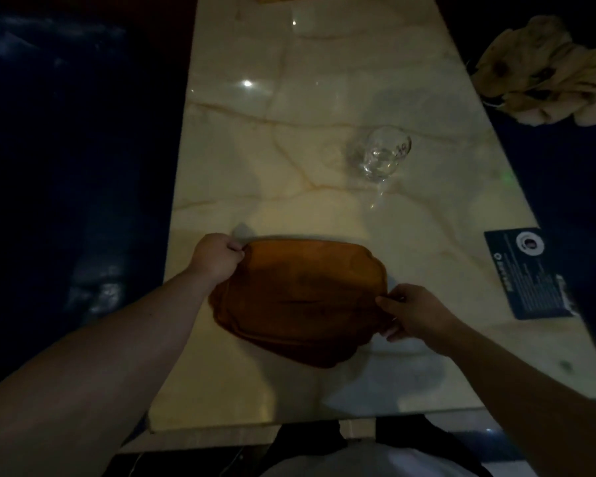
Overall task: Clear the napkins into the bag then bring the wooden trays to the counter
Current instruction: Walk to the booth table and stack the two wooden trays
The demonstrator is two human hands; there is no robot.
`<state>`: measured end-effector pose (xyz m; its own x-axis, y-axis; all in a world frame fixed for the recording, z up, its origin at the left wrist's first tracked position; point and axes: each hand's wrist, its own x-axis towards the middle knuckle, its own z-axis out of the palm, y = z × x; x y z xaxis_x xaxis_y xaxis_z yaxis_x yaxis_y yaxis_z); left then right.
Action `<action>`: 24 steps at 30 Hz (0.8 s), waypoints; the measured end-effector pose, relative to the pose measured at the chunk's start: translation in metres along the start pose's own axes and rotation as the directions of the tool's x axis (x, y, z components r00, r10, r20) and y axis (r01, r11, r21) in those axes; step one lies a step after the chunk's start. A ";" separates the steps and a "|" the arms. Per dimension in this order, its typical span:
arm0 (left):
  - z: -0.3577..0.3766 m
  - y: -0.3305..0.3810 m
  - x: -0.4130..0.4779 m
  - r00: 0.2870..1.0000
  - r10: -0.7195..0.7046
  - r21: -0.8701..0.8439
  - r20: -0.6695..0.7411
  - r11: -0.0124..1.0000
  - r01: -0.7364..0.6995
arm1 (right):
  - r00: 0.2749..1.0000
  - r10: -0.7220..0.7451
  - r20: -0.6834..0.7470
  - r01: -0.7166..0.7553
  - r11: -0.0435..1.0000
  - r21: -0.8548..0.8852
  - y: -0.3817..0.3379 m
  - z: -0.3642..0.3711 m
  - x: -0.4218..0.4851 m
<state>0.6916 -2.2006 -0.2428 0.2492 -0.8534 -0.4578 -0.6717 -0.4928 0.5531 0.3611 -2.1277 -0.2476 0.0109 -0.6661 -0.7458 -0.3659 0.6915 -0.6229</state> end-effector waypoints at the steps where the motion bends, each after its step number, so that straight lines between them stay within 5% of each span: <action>1: 0.000 -0.005 0.003 1.000 0.012 0.007 0.009 1.000 -0.012 | 1.000 0.006 -0.012 -0.006 1.000 -0.007 0.004 0.007 -0.001; 16: -0.001 -0.049 -0.020 0.968 0.237 -0.036 -0.077 0.970 -0.241 | 0.991 0.013 -0.130 -0.035 0.985 -0.170 0.007 0.028 0.000; 24: 0.002 -0.067 -0.056 0.993 0.106 0.214 -0.047 0.972 -0.094 | 0.982 -0.103 -0.160 0.055 0.959 -0.280 -0.019 0.018 0.021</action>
<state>0.7209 -2.1200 -0.2557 0.2089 -0.9078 -0.3636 -0.8256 -0.3630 0.4321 0.3853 -2.1500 -0.2555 -0.1006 -0.7700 -0.6301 -0.6104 0.5479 -0.5720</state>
